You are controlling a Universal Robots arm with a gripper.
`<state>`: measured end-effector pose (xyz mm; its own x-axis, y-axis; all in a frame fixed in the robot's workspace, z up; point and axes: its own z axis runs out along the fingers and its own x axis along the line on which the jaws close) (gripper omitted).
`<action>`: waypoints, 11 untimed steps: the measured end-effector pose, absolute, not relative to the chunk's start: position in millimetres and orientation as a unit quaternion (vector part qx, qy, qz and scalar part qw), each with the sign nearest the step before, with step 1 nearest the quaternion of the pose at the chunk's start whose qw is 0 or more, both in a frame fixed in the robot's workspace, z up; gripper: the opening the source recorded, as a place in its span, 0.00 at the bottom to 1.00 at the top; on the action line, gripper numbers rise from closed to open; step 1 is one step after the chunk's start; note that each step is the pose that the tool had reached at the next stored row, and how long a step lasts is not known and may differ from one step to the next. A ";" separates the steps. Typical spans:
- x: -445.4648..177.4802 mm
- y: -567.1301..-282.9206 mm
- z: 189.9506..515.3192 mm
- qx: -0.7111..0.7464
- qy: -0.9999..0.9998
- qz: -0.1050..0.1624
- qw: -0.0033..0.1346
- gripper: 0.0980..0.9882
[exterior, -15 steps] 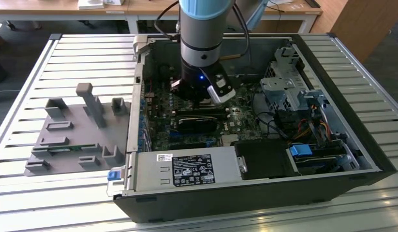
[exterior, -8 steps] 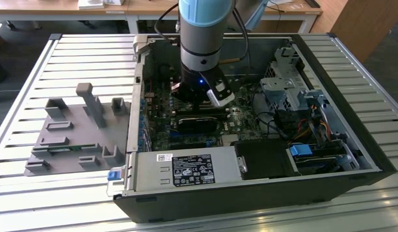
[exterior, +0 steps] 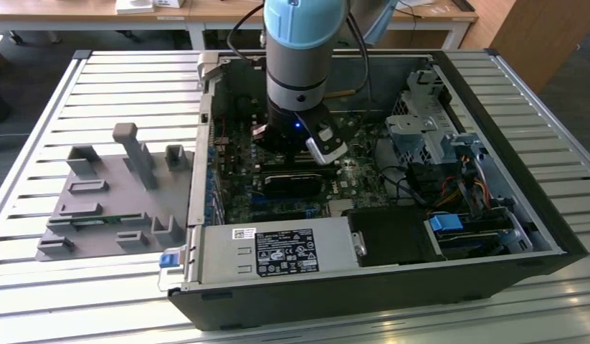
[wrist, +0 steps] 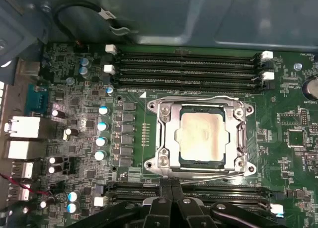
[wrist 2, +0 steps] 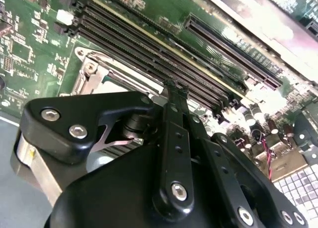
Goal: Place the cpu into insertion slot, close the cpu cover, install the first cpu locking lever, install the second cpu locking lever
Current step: 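Install the second cpu locking lever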
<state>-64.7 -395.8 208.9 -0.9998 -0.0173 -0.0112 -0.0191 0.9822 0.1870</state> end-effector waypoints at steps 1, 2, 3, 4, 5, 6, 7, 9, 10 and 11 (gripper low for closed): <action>-66.1 -396.5 208.8 -0.009 0.995 0.096 0.005 0.01; -67.2 -397.2 208.6 -0.009 0.995 0.097 0.005 0.01; -67.6 -397.6 207.9 -0.009 0.995 0.098 0.005 0.01; -67.8 -397.8 207.0 -0.009 0.995 0.098 0.005 0.01; -68.1 -398.0 206.1 -0.009 0.995 0.099 0.005 0.01; -68.4 -398.1 205.3 -0.009 0.995 0.100 0.005 0.01; -68.6 -398.1 204.5 -0.009 0.995 0.101 0.005 0.01; -69.1 -398.2 203.1 -0.009 0.995 0.104 0.005 0.01; -69.4 -398.4 202.3 -0.009 0.994 0.106 0.005 0.01; -69.7 -398.6 201.6 -0.009 0.994 0.109 0.005 0.01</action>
<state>-69.7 -398.6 201.6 -0.9998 -0.0170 -0.0117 -0.0191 0.9762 0.2158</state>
